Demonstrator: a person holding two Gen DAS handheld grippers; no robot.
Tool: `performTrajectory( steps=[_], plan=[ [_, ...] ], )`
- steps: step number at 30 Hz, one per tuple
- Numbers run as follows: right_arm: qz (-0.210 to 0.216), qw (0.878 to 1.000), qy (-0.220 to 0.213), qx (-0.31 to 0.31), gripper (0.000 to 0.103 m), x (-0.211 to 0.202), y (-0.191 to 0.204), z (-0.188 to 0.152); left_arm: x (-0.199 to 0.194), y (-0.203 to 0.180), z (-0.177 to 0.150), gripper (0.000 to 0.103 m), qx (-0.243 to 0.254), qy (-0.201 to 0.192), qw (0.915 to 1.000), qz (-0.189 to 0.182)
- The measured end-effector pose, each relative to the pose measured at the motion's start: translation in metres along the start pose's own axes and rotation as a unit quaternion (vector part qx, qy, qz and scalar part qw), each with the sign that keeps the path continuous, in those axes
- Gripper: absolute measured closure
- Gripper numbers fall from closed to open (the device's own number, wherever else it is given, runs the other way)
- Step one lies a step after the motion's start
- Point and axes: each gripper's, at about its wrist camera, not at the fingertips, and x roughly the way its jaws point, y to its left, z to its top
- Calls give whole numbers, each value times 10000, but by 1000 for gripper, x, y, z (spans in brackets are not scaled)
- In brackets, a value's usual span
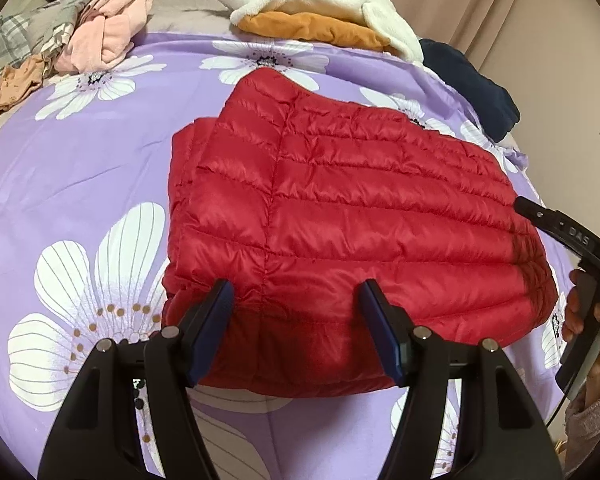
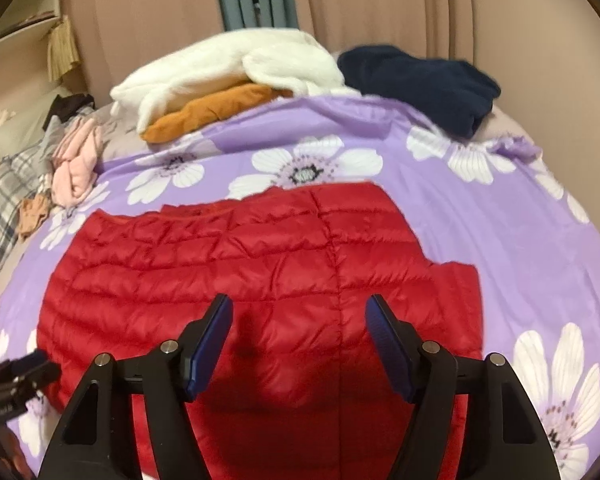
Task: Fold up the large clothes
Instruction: 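Press and smooth the folded jacket flat with both grippers, then raise both grippers away from the folded jacket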
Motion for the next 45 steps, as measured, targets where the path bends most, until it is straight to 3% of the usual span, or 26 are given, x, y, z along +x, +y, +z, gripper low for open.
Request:
performTrajectory(
  steps=[5,16,26,45],
  plan=[
    [21,9988,385,310,32,23,-12,-4,5,2,-2,38,-41,53,10000,-34],
    [36,9983,491,318,32,33,-17,-5,5,1,-2,38,-106,38,9999,-30],
    [51,9991,172,397,32,-3,-16,-13,-22,5,-14,38,-354,-20,9992,-182],
    [246,9961,76,848,32,-52,-34,-50,-51,20,-52,37,-980,130,9942,-431]
  ],
)
